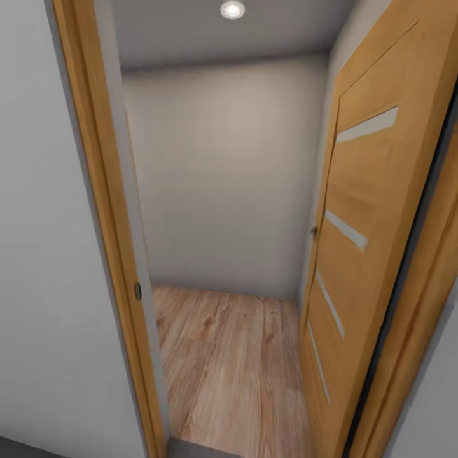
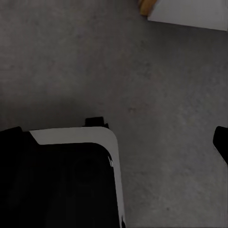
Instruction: Move the two storage containers from the living room to the garage. In the garage, place one container on the floor and stack the other container on top of it (either order is fine).
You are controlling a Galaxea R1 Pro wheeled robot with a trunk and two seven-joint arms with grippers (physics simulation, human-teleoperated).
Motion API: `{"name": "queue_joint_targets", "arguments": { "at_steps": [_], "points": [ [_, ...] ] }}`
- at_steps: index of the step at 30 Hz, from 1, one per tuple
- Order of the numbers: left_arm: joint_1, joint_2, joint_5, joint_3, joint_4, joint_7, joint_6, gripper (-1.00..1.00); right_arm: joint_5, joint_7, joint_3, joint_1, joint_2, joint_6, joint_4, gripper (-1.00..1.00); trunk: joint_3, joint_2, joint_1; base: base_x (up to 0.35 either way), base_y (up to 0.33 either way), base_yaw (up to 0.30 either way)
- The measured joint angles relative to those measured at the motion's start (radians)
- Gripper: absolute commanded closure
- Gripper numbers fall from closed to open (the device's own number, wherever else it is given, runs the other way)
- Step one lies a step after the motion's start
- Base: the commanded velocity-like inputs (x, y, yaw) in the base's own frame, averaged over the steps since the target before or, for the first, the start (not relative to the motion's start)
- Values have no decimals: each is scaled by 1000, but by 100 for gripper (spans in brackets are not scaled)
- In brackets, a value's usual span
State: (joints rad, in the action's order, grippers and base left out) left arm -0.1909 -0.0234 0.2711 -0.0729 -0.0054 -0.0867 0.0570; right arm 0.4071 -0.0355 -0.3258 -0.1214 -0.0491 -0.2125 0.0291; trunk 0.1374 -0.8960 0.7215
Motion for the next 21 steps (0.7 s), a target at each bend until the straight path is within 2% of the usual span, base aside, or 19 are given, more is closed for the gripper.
{"name": "queue_joint_targets", "arguments": {
  "at_steps": [5, 21],
  "points": [
    [0, -1, 0, 1, 0, 0, -1, -100, -5, 1, -3, 0, 0, 1, 0, -100, 0, 0, 0, 316, -1, 14],
    [0, 0, -3, -6, 0, 5, 9, -100, -31, 2, -19, 0, 7, 2, 0, -100, 0, 0, 1, 0, 0, 0]
  ]
}}
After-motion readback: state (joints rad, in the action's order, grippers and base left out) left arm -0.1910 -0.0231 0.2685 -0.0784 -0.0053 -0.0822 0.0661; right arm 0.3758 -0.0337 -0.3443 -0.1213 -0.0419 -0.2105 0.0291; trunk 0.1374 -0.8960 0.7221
